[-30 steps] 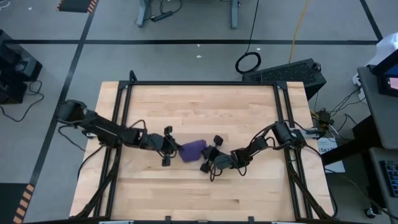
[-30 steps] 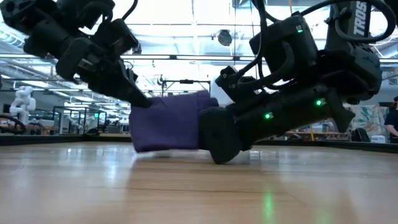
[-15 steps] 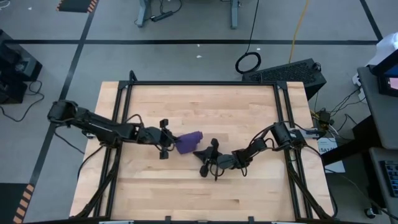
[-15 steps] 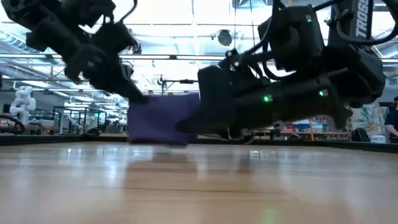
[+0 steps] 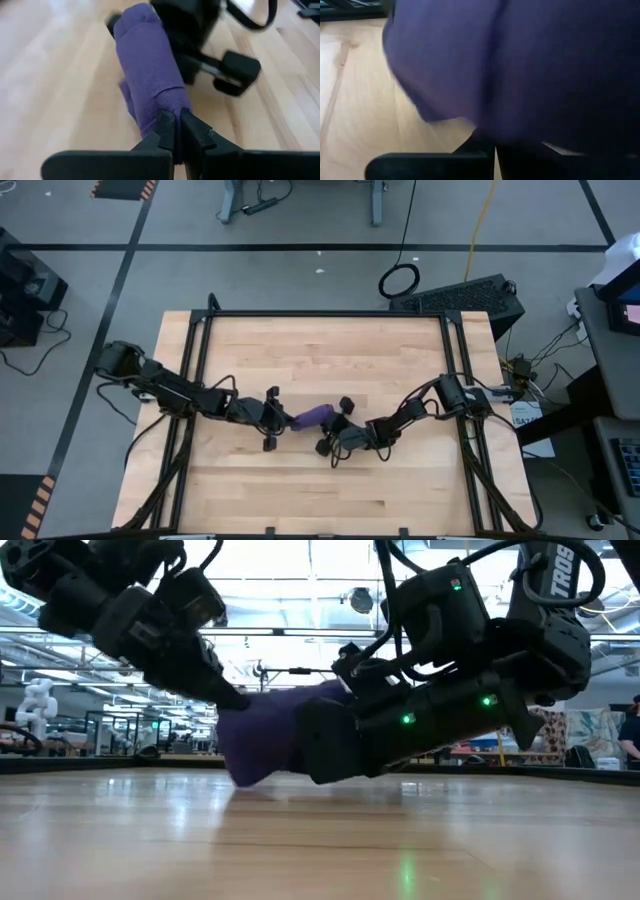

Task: Roll towel into tight, uniform cylinder
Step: Roll the purple towel on the table

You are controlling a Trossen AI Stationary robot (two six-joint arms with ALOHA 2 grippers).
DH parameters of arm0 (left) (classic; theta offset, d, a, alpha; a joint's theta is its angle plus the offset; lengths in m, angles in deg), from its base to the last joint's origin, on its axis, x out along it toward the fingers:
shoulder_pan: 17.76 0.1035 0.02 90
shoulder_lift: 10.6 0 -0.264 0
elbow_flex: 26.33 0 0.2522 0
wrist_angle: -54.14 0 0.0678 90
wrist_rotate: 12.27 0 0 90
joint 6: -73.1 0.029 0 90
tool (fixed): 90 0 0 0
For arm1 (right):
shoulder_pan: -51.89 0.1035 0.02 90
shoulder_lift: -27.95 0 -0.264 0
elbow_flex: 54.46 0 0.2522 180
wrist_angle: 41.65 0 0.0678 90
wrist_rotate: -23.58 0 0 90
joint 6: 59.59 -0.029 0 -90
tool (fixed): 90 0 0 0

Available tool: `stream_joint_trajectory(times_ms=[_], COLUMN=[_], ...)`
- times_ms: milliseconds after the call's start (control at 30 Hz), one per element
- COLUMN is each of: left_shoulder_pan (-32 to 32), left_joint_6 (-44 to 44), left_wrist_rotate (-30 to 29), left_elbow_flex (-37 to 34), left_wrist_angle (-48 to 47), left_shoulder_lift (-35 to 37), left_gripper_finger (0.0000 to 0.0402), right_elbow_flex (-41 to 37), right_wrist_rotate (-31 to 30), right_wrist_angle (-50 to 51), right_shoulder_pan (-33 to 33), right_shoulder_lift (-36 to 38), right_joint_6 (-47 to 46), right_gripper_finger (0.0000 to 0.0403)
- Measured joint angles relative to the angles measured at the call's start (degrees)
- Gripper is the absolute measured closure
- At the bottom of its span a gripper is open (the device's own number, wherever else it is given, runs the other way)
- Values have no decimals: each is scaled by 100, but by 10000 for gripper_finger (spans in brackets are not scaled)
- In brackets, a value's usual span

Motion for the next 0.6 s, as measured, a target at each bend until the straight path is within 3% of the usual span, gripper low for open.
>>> stream_joint_trajectory(times_ms=[167, 267, 433, 600], left_shoulder_pan=[-127, -184, -278, -286], left_joint_6=[-619, -878, -999, -1260], left_wrist_rotate=[-55, -67, 14, 159], left_elbow_flex=[1, 1, 1, 1], left_wrist_angle=[12, 492, 1336, 1419], left_shoulder_lift=[-492, -938, -1530, -1613], left_gripper_finger=[388, 388, 389, 389], right_elbow_flex=[0, 0, 33, 40], right_wrist_rotate=[4, 6, -28, -117], right_wrist_angle=[-46, 132, 782, 1546], right_shoulder_pan=[12, 49, 112, 306], right_shoulder_lift=[0, 0, 11, 148], right_joint_6=[13, -220, -718, -866], right_gripper_finger=[403, 403, 403, 403])
